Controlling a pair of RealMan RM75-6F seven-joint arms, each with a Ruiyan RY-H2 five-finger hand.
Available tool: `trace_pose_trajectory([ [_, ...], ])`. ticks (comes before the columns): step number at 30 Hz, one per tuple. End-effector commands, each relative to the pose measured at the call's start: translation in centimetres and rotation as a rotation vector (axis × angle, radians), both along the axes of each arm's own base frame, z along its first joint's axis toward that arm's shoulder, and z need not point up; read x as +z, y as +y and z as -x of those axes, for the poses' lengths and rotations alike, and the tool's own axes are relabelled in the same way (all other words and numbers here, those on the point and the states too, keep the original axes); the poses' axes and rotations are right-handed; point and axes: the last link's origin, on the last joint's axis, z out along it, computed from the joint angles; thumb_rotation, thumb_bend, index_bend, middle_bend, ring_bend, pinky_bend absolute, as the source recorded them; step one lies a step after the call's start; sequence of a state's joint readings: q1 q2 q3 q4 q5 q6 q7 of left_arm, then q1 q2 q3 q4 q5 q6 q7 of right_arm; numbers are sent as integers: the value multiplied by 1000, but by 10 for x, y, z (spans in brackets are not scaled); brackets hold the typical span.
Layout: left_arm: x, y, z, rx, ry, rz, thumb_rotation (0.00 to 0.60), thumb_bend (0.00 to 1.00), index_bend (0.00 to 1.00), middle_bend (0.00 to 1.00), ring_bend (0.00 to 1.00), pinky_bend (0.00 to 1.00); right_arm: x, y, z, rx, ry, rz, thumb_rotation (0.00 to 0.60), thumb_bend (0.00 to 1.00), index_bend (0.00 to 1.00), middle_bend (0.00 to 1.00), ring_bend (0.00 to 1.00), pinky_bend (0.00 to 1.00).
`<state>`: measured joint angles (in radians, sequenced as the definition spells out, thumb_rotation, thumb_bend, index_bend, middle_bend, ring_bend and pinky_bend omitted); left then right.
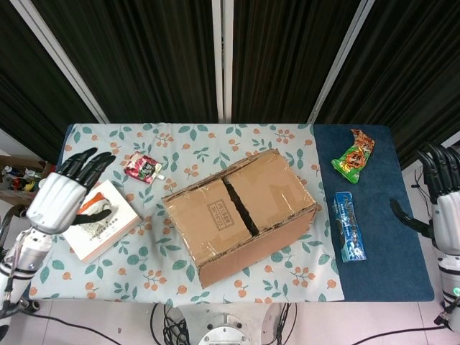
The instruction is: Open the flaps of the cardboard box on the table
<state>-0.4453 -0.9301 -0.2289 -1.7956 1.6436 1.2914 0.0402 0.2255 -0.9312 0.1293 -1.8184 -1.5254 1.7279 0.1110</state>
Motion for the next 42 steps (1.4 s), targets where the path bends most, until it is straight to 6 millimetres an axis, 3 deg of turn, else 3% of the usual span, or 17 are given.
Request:
trace_pose_trajectory([
  [1, -18, 22, -38, -58, -26, 62, 539, 31, 73, 121, 89, 201, -1, 32, 25, -30, -47, 7, 600, 176, 0, 0, 0, 0],
  [8, -62, 48, -88, -141, -41, 170, 538, 31, 73, 121, 88, 201, 3, 65, 53, -76, -109, 44, 600, 176, 0, 0, 0, 0],
  [16, -121, 69, -147, -227, -71, 268, 537, 31, 72, 121, 89, 201, 1, 72, 59, -85, -132, 39, 600, 176, 0, 0, 0, 0],
  [23, -163, 74, -183, -279, -76, 315, 548, 31, 71, 121, 89, 200, 1, 77, 63, -97, -152, 54, 600, 176, 0, 0, 0, 0],
  [26, -177, 76, -191, -296, -74, 326, 593, 30, 71, 121, 89, 200, 2, 80, 66, -107, -158, 64, 600, 176, 0, 0, 0, 0],
  [29, -189, 78, -193, -305, -63, 329, 593, 31, 71, 119, 89, 200, 4, 83, 67, -113, -162, 73, 600, 176, 0, 0, 0, 0],
  [42, -211, 80, -173, -306, 35, 349, 600, 30, 55, 112, 88, 198, 2, 92, 74, -135, -179, 81, 600, 176, 0, 0, 0, 0],
])
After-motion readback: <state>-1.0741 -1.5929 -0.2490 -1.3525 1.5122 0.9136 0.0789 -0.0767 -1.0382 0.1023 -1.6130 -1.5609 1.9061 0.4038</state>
